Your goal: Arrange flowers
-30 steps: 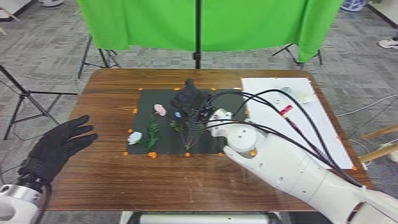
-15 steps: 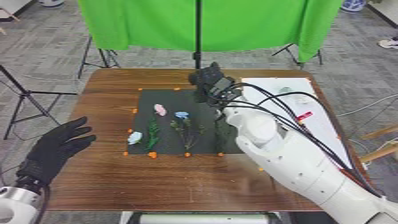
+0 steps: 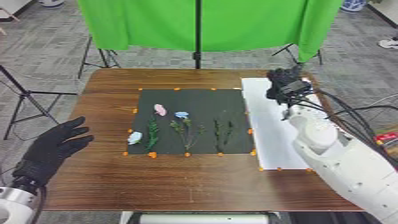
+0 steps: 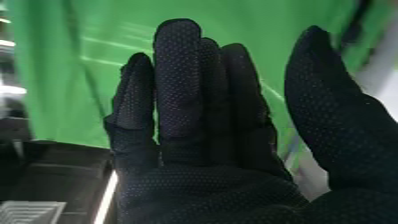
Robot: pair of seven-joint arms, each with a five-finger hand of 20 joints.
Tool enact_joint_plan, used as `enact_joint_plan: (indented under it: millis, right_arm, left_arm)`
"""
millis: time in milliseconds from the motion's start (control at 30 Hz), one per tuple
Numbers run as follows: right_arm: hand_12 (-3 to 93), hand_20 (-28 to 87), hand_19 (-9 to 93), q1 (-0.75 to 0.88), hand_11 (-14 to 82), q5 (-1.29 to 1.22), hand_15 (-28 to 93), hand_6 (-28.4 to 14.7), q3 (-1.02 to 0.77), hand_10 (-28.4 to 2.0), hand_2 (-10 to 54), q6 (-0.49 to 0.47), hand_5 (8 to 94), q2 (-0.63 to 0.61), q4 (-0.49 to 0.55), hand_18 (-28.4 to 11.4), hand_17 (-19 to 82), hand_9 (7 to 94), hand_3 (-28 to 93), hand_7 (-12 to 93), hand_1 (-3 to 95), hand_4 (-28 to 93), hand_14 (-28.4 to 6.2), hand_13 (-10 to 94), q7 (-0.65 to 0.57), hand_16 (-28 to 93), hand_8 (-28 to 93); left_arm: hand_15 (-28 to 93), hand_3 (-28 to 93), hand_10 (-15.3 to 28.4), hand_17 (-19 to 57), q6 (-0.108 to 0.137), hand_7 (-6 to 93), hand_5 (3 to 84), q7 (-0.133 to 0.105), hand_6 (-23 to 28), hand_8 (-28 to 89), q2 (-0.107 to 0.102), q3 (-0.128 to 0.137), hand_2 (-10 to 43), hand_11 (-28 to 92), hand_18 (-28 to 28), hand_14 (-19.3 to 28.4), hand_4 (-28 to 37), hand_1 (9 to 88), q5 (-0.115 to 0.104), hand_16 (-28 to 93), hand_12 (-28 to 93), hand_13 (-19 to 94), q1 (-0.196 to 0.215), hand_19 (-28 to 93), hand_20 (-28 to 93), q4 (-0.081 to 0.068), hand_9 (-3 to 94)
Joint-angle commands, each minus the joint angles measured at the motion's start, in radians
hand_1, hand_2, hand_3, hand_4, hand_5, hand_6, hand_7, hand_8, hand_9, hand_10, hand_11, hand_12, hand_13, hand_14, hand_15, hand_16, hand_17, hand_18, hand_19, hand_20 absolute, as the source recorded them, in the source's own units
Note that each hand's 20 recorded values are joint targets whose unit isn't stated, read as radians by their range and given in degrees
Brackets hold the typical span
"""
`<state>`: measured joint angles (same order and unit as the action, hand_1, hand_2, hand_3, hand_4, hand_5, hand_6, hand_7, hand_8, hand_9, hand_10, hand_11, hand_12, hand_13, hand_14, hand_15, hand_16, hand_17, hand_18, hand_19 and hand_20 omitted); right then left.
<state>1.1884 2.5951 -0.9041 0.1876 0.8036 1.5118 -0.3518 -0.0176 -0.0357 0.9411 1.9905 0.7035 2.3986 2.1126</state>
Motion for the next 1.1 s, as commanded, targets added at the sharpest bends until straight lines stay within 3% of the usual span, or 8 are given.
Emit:
enact_joint_plan:
  millis: [33,333,467,733,1000,1100]
  right_arm:
    - [25.5,43,76,0.044,41.7,0.019,57,-1.7,-0.022,-11.2,-9.5,-0.015,49.6,-0.026,-0.042,-18.5,27,52.8,88,43,34.6,-28,-7.4,58,-0.018,19,-20]
    - [27.3,44,78,-0.030,45.8,0.052,63,-1.4,0.051,-11.0,-9.5,0.047,49.9,0.004,-0.127,-18.8,27,54.2,87,43,35.1,-28,-7.3,60,-0.080,22,-20]
    - [27.5,45,78,-0.043,46.5,0.055,63,-1.0,0.055,-10.9,-9.5,0.026,50.1,0.020,-0.142,-18.8,27,55.0,86,45,35.7,-28,-7.2,60,-0.071,22,-20]
    - [32.0,45,78,-0.018,43.7,0.074,64,0.2,0.034,-9.3,-9.5,-0.031,51.7,0.027,-0.130,-18.7,28,58.5,84,46,37.3,-28,-6.9,61,-0.042,23,-21]
    - [32.0,46,78,0.001,44.1,0.072,65,0.1,0.004,-9.6,-9.5,-0.109,51.4,0.042,-0.115,-18.7,27,57.9,85,46,36.5,-28,-7.3,59,-0.026,23,-21]
    - [31.0,46,78,-0.003,44.8,0.076,65,-0.1,0.011,-9.9,-9.5,-0.097,51.7,0.047,-0.124,-18.6,27,57.8,85,45,35.8,-28,-7.4,59,-0.022,23,-21]
  left_arm:
    - [35,70,14.0,-6.6,-0.003,19.8,34.6,-0.004,5.2,-10,0.021,0.000,-1.1,25,23.2,17.2,-26.8,26.2,0.007,-2,16,28,0.024,52,0,0.005,31.8]
    - [35,70,14.0,-6.6,0.005,19.7,34.6,-0.004,5.2,-10,0.025,0.001,-1.1,25,23.2,17.1,-26.9,26.2,0.006,-2,16,28,0.021,52,0,0.006,31.8]
    - [35,70,14.0,-6.6,0.011,19.7,34.7,-0.014,5.3,-10,0.017,-0.004,-1.1,25,23.2,17.2,-26.7,26.1,0.000,-2,16,28,0.025,52,0,0.006,31.8]
    - [35,70,14.0,-6.6,0.004,19.7,34.6,-0.008,5.2,-10,0.026,-0.002,-1.2,25,23.2,17.2,-26.7,26.1,0.004,-2,16,28,0.024,52,0,0.007,31.8]
    - [35,70,14.0,-6.7,0.002,19.7,34.7,-0.003,5.3,-10,0.026,-0.003,-1.1,25,23.2,17.2,-26.8,26.1,0.006,-2,16,28,0.017,52,0,0.004,31.8]
    - [35,70,14.0,-6.6,0.000,19.8,34.7,-0.002,5.2,-10,0.027,-0.003,-1.1,25,23.2,17.2,-26.8,26.1,0.006,-2,16,28,0.015,52,0,0.003,31.8]
